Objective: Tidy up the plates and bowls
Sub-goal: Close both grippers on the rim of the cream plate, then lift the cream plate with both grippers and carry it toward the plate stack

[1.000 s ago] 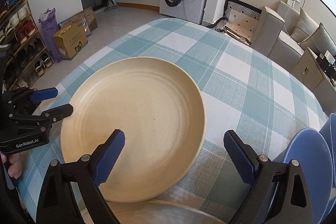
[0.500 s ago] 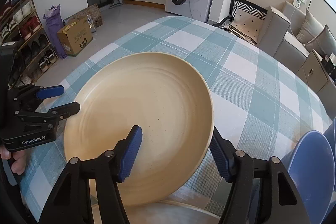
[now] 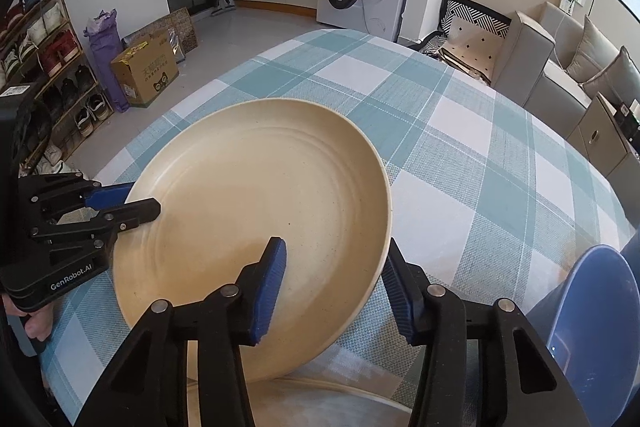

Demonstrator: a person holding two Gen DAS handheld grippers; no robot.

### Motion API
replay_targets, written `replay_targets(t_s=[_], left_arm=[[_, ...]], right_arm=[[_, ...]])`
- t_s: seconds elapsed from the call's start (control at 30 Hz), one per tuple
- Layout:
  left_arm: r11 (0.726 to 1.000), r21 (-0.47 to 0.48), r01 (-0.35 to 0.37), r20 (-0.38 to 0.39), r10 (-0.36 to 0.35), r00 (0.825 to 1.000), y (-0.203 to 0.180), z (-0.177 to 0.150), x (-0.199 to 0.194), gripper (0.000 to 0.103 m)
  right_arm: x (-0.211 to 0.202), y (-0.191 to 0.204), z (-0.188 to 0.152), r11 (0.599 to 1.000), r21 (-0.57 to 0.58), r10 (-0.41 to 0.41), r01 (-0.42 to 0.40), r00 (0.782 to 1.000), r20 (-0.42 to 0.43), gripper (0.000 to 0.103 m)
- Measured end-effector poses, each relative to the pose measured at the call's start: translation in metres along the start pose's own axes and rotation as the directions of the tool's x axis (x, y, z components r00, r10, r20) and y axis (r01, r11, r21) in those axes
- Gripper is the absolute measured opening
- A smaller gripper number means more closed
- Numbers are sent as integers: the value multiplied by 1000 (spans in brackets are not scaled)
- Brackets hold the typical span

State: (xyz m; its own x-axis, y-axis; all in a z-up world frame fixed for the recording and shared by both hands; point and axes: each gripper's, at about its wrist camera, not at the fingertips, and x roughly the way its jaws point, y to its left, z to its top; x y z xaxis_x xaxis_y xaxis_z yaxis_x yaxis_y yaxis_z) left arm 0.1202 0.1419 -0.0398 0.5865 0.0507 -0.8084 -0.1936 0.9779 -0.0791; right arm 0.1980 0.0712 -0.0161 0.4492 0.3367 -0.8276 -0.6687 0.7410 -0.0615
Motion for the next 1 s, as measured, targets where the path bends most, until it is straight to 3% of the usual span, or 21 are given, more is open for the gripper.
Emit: replay_targets(t_s=[1.0], left_arm=[[1000, 9, -18, 61, 18, 998, -5, 6, -27, 21]], right_arm=[[-30, 0, -2, 1000, 19, 17, -18, 998, 66, 49]])
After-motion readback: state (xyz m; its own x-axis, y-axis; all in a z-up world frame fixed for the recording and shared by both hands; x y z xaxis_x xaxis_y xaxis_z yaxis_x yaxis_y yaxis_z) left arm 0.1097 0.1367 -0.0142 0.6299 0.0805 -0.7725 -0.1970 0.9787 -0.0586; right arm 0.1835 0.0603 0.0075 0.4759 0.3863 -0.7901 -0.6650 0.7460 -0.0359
